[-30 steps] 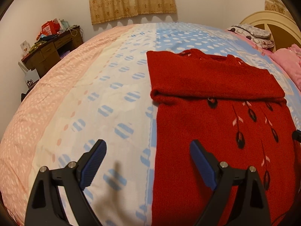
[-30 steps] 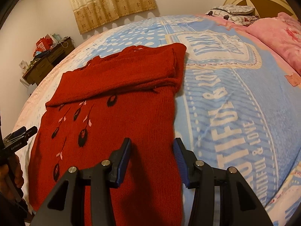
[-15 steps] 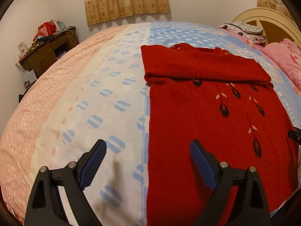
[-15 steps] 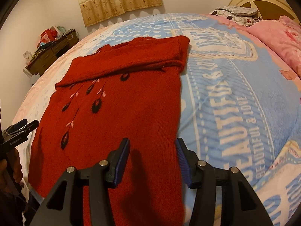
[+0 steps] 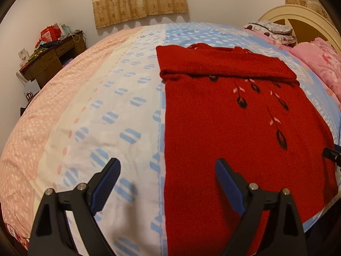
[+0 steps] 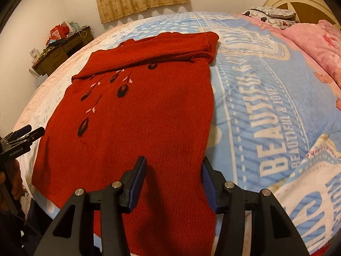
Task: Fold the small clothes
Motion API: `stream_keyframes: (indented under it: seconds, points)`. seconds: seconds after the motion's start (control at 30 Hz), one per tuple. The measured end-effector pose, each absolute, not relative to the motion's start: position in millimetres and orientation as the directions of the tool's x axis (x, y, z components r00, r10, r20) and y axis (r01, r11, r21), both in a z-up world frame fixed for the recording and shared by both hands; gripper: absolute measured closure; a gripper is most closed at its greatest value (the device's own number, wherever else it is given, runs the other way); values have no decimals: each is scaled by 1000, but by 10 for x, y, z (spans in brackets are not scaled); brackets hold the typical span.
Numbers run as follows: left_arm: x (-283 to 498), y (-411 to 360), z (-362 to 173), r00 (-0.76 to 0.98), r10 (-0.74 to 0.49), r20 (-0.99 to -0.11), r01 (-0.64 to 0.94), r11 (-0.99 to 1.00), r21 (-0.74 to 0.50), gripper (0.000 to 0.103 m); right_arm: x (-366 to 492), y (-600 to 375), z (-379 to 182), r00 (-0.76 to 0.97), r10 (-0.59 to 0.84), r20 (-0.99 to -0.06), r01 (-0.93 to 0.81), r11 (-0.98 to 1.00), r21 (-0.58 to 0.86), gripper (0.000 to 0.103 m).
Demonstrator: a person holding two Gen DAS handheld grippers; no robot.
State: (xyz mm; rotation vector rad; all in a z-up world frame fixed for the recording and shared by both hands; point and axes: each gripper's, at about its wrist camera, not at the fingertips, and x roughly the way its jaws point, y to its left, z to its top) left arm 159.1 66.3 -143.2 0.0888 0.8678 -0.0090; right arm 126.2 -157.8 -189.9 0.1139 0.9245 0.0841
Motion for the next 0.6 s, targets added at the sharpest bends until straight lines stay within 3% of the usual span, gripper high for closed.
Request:
stream_keyframes:
  seconds: [0.6]
  points:
    - [1136, 742, -1593, 609, 19, -793, 68, 995, 76, 10, 854, -1453, -1930, 569, 113, -814, -70, 994, 89, 50]
